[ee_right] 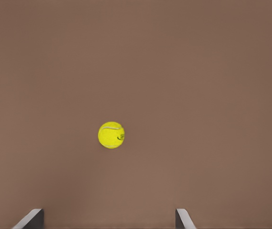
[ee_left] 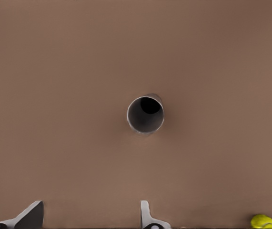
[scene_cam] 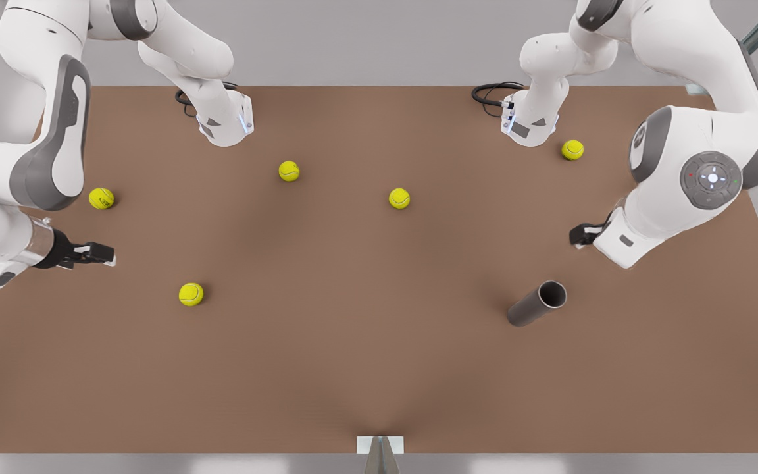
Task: Put the tennis tube upright
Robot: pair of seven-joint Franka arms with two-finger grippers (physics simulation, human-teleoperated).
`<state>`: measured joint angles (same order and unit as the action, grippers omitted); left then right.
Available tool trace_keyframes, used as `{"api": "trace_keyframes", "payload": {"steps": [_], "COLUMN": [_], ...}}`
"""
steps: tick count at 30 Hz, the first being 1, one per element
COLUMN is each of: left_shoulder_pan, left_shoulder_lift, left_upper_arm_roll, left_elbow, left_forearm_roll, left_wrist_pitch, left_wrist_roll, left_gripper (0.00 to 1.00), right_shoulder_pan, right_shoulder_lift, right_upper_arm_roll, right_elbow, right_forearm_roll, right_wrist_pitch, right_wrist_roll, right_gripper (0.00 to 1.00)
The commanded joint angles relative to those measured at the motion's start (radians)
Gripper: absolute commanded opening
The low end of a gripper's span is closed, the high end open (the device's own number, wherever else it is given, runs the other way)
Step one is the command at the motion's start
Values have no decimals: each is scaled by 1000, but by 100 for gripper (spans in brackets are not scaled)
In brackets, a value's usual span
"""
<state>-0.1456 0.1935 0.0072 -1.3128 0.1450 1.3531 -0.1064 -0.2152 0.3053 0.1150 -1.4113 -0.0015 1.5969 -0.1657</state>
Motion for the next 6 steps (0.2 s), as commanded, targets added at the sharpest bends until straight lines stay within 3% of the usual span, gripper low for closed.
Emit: {"api": "trace_keyframes", "payload": {"steps": [1,2,3,6], "left_shoulder_pan": [-19,17,17,8], "left_shoulder_lift": [-58,-259,-318,-319], "left_upper_arm_roll": [14,-29,-30,-33], "left_elbow": [-57,-344,-442,-442], "left_forearm_roll": [-117,-116,-116,-114], "left_wrist_pitch": [24,249,316,299], "left_wrist_roll": [10,13,13,11], "left_gripper": [99,99,99,99], "right_shoulder_pan": [0,-3,-1,-3], "right_shoulder_lift": [0,-3,-3,15], "right_upper_arm_roll": [0,-1,-8,-11], "right_elbow": [2,2,14,17], "right_forearm_roll": [0,0,-2,0], "right_wrist_pitch": [0,-6,-3,5], "right_wrist_roll": [0,3,3,9], "right_gripper": [100,100,100,100]}}
